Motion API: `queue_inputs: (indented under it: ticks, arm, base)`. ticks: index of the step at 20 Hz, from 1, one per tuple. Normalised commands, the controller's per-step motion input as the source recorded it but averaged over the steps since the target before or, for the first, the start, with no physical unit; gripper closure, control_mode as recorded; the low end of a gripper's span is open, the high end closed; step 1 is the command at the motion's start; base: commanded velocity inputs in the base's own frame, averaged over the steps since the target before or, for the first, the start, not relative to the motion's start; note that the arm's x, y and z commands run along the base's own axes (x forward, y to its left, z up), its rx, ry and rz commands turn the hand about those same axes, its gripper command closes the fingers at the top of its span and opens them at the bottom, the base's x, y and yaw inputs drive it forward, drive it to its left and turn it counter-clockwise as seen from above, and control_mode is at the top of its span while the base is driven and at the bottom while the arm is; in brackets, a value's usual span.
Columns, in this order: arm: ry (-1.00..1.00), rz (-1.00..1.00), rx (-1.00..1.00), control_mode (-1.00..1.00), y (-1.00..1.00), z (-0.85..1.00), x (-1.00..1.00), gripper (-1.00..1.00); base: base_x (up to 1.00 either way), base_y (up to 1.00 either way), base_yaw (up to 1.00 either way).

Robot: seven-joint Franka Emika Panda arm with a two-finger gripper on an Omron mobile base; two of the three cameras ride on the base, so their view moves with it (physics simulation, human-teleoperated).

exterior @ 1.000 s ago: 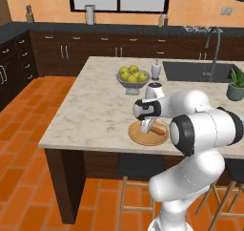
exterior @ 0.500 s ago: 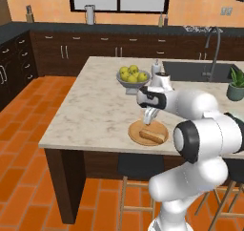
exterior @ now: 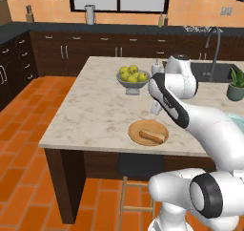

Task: Place one bun and one sausage from the bowl on each plate.

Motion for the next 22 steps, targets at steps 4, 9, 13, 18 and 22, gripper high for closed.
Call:
queue_inputs:
  ticks: [4,9,13,18,22]
  arm:
    - [-0.35,-0.12,-0.05,-1.00,0.00,0.64,-0.93,-1.00]
    - [0.00,-0.03,0.00,-1.00,-0.02,0.00,-0.13,-1.00]
    - [0.00,0.00,0.00,1.00,0.00,0.00,0.00,-1.00]
    - [0.00,0.00,0.00,1.00,0.00,0.00,0.00,-1.00]
    - [0.00,0.00,0.00,1.00,0.00,0.00,0.00,-1.00]
  base:
    - [0.00,0.00,0.00]
    - [0.00,0.00,0.00]
    - [-0.56,-0.43,-0.09]
    - [-0.93,-1.00,-0.28]
    - [-0.26,-1.00,-0.26]
